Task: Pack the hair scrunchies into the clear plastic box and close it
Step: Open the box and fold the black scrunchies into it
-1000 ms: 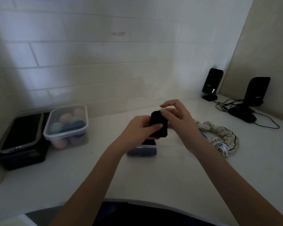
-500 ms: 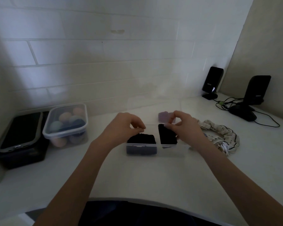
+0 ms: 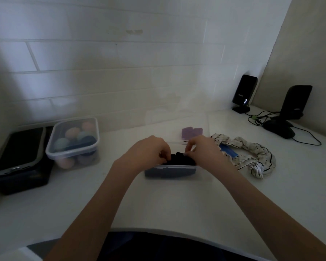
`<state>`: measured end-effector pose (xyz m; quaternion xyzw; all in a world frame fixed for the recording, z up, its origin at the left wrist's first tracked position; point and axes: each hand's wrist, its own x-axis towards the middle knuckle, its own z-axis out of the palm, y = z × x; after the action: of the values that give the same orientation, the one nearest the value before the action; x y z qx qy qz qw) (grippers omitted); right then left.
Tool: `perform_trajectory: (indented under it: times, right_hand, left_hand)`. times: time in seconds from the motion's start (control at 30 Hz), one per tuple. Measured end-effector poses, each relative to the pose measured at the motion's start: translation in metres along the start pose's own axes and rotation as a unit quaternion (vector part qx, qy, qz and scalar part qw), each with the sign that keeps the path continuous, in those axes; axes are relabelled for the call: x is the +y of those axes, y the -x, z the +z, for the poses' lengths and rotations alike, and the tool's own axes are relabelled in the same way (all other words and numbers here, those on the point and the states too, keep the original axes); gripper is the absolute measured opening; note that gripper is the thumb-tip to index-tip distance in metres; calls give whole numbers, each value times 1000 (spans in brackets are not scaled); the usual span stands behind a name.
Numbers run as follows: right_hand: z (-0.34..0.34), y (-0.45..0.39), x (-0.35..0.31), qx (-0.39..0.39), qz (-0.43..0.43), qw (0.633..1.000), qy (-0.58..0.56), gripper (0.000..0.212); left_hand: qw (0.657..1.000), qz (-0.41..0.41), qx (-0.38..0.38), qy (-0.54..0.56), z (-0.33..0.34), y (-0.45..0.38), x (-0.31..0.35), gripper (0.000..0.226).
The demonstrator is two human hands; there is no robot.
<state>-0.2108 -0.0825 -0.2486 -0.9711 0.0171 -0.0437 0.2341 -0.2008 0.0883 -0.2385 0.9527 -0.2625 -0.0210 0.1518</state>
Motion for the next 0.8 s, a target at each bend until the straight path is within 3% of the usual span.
perform_trajectory:
  times: [0.23,0.37,0.53,0.63,0.8]
  right_hand:
    - [-20,5,4,-158,-84,981,69,27]
    - [-17,1,0,-157,-116,973,122,34]
    - [-15,-3,-5,-145,-174,948,225,34]
    - [-9,-7,-7,-161,-191,931,266,38]
    - [-17,-8,-9,-206,-175,935,228,35]
  left_hand:
    - [1000,6,-11,13,1,-4,0,16]
    - [1000,1,-12,-16,1,-5,4,16]
    - [991,-12,25,-131,2,-5,7,23]
    - [993,-30,4,-118,4,-9,6,24]
    - [996,-35,-37,-71,6,-15,1,26]
